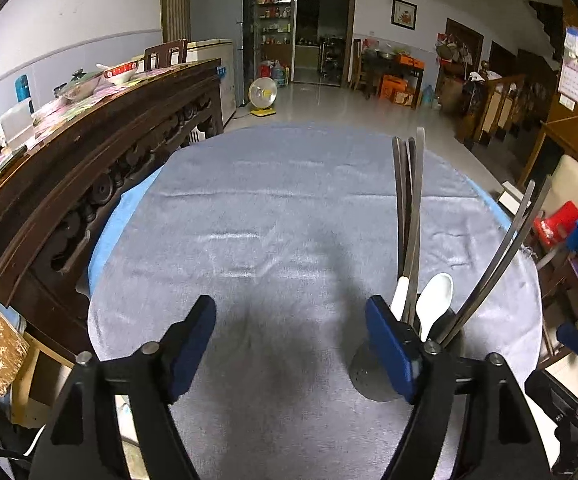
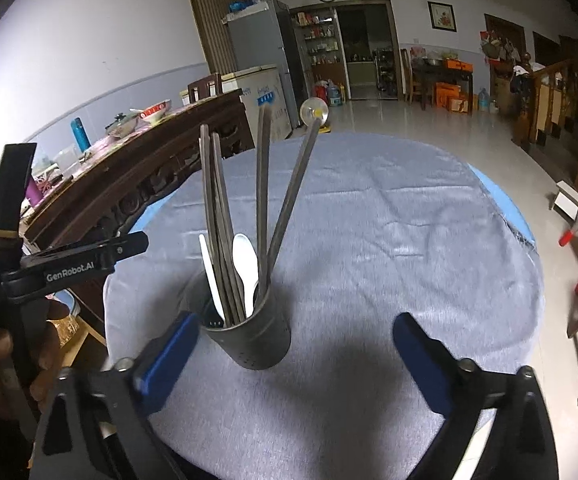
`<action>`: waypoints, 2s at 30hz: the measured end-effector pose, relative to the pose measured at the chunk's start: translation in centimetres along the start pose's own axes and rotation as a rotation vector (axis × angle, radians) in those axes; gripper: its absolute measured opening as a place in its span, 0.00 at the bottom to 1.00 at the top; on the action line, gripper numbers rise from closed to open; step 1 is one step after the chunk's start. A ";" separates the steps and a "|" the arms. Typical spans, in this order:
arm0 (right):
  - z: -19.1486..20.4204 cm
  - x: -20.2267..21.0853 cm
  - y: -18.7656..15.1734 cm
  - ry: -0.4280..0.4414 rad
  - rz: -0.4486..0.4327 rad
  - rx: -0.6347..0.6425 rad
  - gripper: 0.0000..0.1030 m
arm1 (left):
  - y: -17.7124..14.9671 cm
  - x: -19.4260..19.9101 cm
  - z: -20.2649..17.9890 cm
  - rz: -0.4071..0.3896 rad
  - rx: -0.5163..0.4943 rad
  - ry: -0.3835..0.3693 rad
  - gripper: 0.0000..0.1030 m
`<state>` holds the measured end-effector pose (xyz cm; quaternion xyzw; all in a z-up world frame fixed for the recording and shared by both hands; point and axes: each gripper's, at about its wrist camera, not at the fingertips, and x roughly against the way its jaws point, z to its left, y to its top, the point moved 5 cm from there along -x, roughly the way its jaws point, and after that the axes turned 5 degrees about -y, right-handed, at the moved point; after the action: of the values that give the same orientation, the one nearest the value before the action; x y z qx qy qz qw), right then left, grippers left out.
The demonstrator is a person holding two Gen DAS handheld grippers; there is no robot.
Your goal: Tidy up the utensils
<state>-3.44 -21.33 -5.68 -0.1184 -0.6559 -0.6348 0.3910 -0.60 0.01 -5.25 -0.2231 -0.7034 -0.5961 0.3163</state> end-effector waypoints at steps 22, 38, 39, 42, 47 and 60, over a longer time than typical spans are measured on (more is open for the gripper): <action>0.2 -1.4 -0.3 -0.062 0.052 0.026 1.00 | -0.6 -1.1 -0.7 0.035 -0.010 -0.026 0.79; 0.4 -1.0 0.1 -0.084 0.040 0.038 1.00 | -0.8 -0.4 -1.4 0.026 -0.026 -0.052 0.79; 0.4 -0.9 0.2 -0.084 0.039 0.038 1.00 | -0.7 -0.4 -1.5 0.027 -0.026 -0.053 0.79; 0.4 -1.0 0.2 -0.083 0.040 0.039 1.00 | -0.8 -0.4 -1.6 0.026 -0.030 -0.053 0.79; 0.4 -1.0 0.2 -0.084 0.042 0.038 1.00 | -0.9 -0.4 -1.9 0.026 -0.042 -0.053 0.79; 0.3 -1.0 0.2 -0.083 0.042 0.036 1.00 | -0.8 -0.2 -2.2 0.024 -0.050 -0.053 0.79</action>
<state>-2.77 -20.65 -6.11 -0.1514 -0.6801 -0.6092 0.3787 -0.62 -2.25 -5.78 -0.2550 -0.6938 -0.6035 0.2992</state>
